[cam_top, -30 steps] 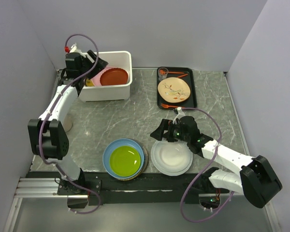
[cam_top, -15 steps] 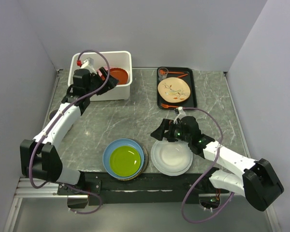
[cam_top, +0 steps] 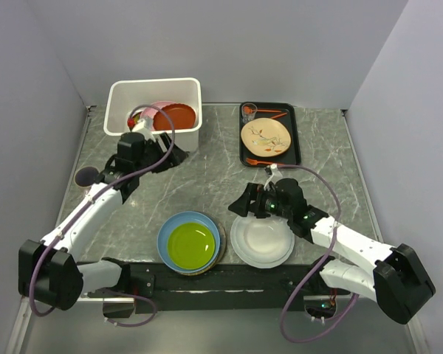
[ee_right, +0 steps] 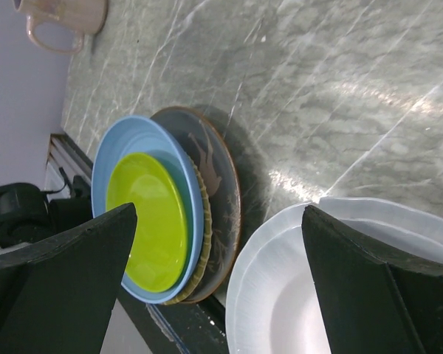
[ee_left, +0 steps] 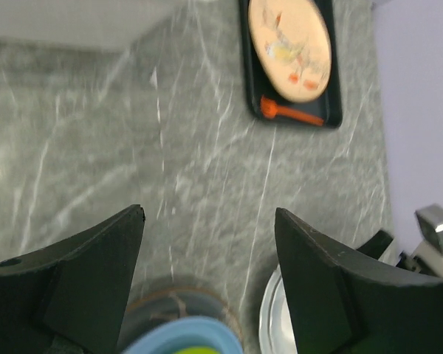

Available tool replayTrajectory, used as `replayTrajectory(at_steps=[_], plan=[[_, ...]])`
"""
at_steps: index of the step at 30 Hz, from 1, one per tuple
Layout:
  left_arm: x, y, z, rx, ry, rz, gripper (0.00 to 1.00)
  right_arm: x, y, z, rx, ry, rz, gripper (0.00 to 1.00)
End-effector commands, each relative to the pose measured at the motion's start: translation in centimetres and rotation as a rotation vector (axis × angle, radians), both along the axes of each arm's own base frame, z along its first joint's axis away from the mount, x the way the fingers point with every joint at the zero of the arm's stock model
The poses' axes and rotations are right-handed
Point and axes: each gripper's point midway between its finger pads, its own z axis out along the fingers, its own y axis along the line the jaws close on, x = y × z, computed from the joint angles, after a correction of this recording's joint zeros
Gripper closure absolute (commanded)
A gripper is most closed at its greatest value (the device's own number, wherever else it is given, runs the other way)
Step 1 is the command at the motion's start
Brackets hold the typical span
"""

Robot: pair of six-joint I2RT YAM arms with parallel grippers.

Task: Place the plates into the plastic bin on the countertop
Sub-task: Pick up the plate at the center of the board.

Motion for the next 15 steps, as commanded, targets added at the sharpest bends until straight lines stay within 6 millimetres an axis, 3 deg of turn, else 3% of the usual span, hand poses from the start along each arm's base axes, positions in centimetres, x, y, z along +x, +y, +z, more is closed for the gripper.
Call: replayTrajectory(at_steps=[1, 2, 5, 9, 15], plan=[[-2.5, -0.2, -1.2, 0.0, 0.035, -0.003, 0.24, -0.2, 1.7, 1.8, 0.035, -0.033, 0.048, 0.0], [-3.1, -0.1, -2.3, 0.008, 0.063, 0.002, 0.24, -0.5, 2.2, 1.8, 0.035, -0.03, 0.064, 0.0], [-4.5, 0.6, -2.9, 0.004, 0.09, 0.031, 0.25, -1.4, 3.4, 2.2, 0.049, -0.022, 0.107, 0.0], [-6.1, 1.2, -2.0, -0.011, 0.085, 0.048, 0.29, -2.1, 4.3, 2.4, 0.043, -0.02, 0.134, 0.0], [-8.6, 1.0, -2.7, -0.002, 0.137, 0.022, 0.35, -3.1, 5.3, 2.7, 0.043, -0.021, 0.17, 0.0]])
